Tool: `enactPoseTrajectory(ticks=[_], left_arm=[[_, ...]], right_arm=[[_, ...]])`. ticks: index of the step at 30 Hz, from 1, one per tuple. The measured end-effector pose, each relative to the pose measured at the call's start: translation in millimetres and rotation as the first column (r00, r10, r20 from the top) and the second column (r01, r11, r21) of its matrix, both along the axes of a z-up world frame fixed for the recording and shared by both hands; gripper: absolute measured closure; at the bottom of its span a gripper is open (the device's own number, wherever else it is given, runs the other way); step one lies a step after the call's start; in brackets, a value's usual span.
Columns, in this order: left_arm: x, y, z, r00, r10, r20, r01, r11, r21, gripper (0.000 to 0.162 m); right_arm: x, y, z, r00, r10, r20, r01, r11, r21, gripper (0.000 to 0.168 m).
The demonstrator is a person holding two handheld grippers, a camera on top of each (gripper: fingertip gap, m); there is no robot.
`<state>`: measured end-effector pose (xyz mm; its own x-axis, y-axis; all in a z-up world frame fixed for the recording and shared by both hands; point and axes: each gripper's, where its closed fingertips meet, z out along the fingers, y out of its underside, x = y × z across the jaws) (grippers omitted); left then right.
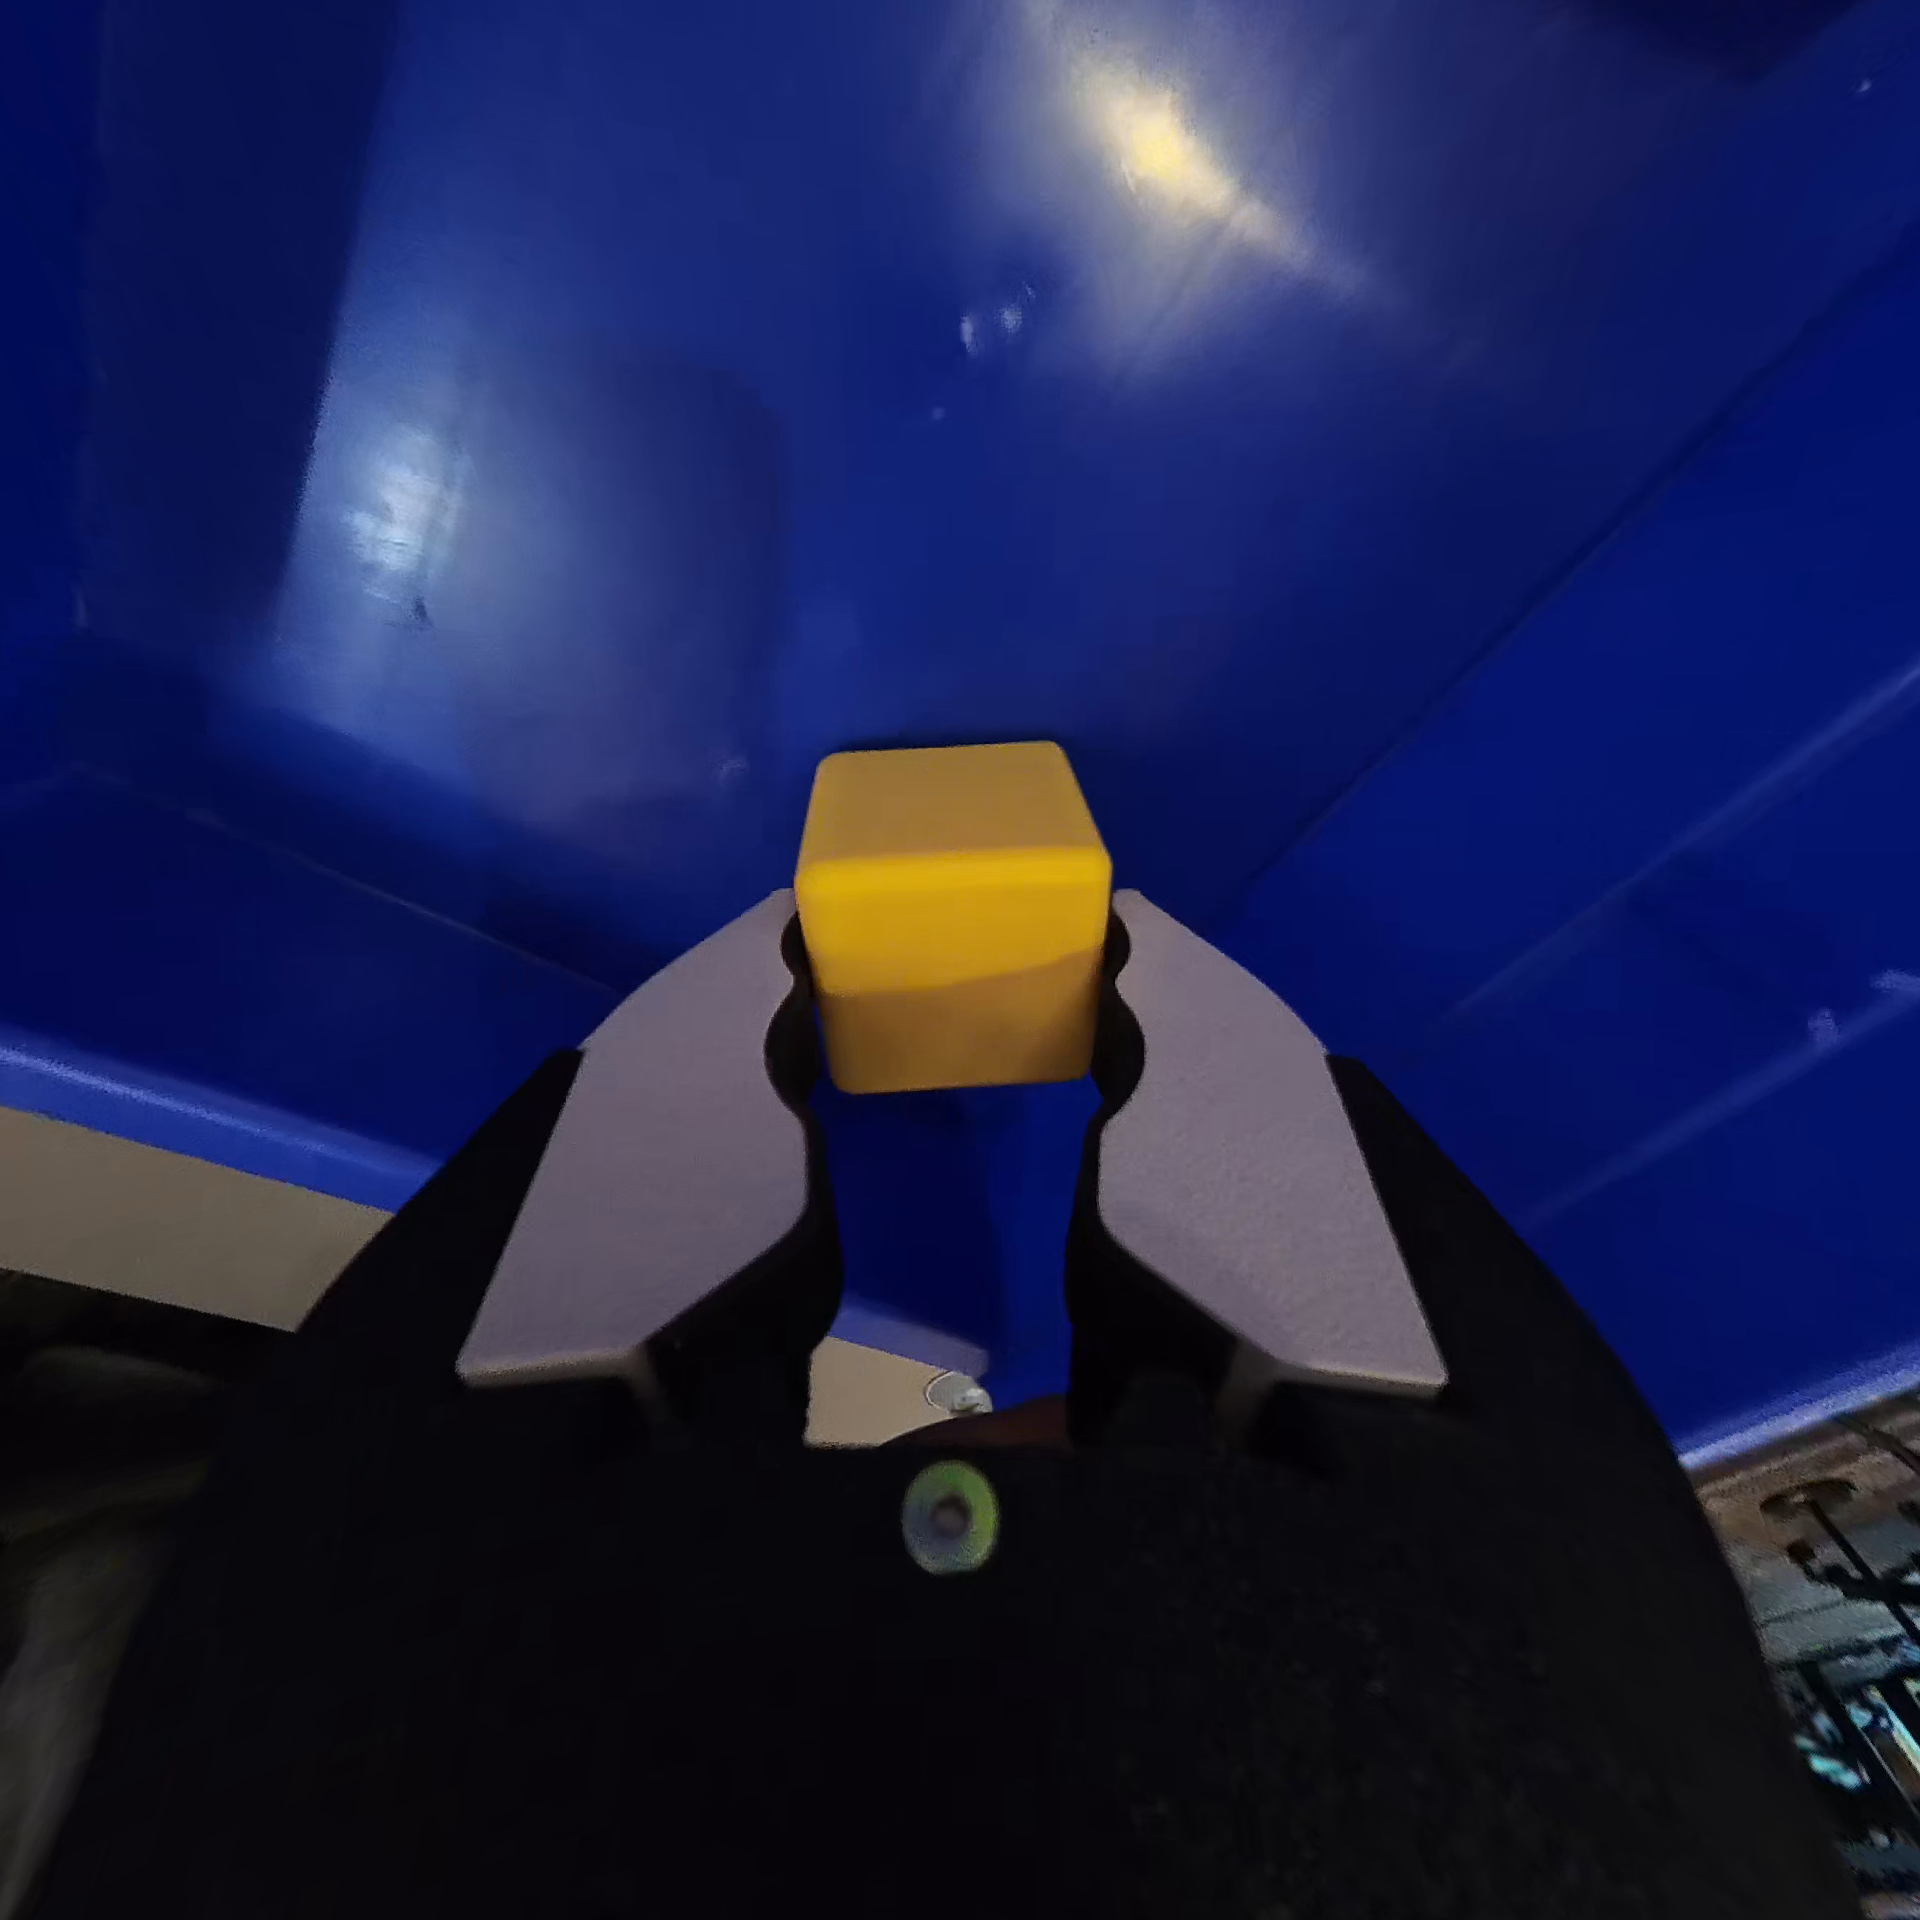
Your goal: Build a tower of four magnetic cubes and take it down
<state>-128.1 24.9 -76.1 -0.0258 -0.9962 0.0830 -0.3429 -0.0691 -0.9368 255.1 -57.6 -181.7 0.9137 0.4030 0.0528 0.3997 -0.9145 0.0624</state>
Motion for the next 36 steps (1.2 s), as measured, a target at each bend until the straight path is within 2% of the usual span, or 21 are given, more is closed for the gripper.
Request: enactPoseTrajectory(ticks=[3, 7, 9, 11, 13, 16, 17, 18, 20, 21, 22, 25, 30, 36], left_arm=[[0, 0, 0, 1.000, 0.000, 0.002, 0.000, 1.000, -0.001, 0.112], [-1, 1, 0, 1.000, 0.005, 0.001, -0.005, 1.000, 0.000, 0.112], [-1, 2, -1, 1.000, 0.006, -0.001, -0.006, 1.000, -0.001, 0.112], [-1, 2, -2, 1.000, 0.009, -0.006, -0.009, 1.000, 0.000, 0.112], [-2, 3, -2, 1.000, 0.013, -0.010, -0.013, 1.000, 0.004, 0.112], [-2, 3, -2, 1.000, 0.014, -0.011, -0.014, 1.000, 0.004, 0.112], [-3, 3, -2, 1.000, 0.013, -0.012, -0.013, 1.000, 0.002, 0.112], [-3, 3, -2, 1.000, 0.013, -0.012, -0.013, 1.000, 0.001, 0.112], [-3, 2, -3, 1.000, 0.011, -0.013, -0.011, 1.000, -0.003, 0.112], [-3, 2, -4, 1.000, 0.009, -0.014, -0.010, 1.000, -0.007, 0.112], [-3, 1, -5, 1.000, 0.008, -0.018, -0.008, 1.000, -0.010, 0.112], [-4, 0, -7, 1.000, 0.001, -0.030, -0.001, 1.000, -0.017, 0.112], [1, -14, -7, 0.997, -0.064, -0.038, 0.063, 0.998, -0.029, 0.112], [9, -34, -9, 0.988, -0.142, -0.055, 0.140, 0.990, -0.034, 0.112]], right_arm=[[-3, 1, 12, 1.000, 0.016, -0.010, -0.015, 0.998, 0.057, 0.116], [-27, 13, 64, 0.998, 0.031, -0.048, -0.012, 0.934, 0.357, 0.106], [-52, 16, 91, 0.994, 0.092, -0.056, -0.046, 0.832, 0.553, 0.102], [-99, 12, 111, 0.971, 0.208, -0.119, -0.062, 0.697, 0.714, 0.101], [-164, -5, 123, 0.883, 0.378, -0.277, 0.011, 0.574, 0.819, 0.104], [-243, -37, 122, 0.672, 0.573, -0.468, 0.161, 0.504, 0.848, 0.103], [-261, -44, 115, 0.627, 0.617, -0.476, 0.165, 0.492, 0.855, 0.103], [-274, -47, 103, 0.621, 0.638, -0.455, 0.128, 0.490, 0.862, 0.100], [-285, -46, 81, 0.656, 0.642, -0.396, 0.053, 0.485, 0.873, 0.096], [-293, -48, 80, 0.623, 0.659, -0.421, 0.067, 0.491, 0.868, 0.097], [-299, -49, 81, 0.590, 0.672, -0.448, 0.083, 0.501, 0.861, 0.097], [-303, -44, 81, 0.557, 0.688, -0.465, 0.109, 0.494, 0.863, 0.098], [-312, -15, 104, 0.526, 0.726, -0.444, 0.158, 0.429, 0.889, 0.099], [-344, 30, 112, 0.470, 0.759, -0.450, 0.096, 0.463, 0.881, 0.099]])
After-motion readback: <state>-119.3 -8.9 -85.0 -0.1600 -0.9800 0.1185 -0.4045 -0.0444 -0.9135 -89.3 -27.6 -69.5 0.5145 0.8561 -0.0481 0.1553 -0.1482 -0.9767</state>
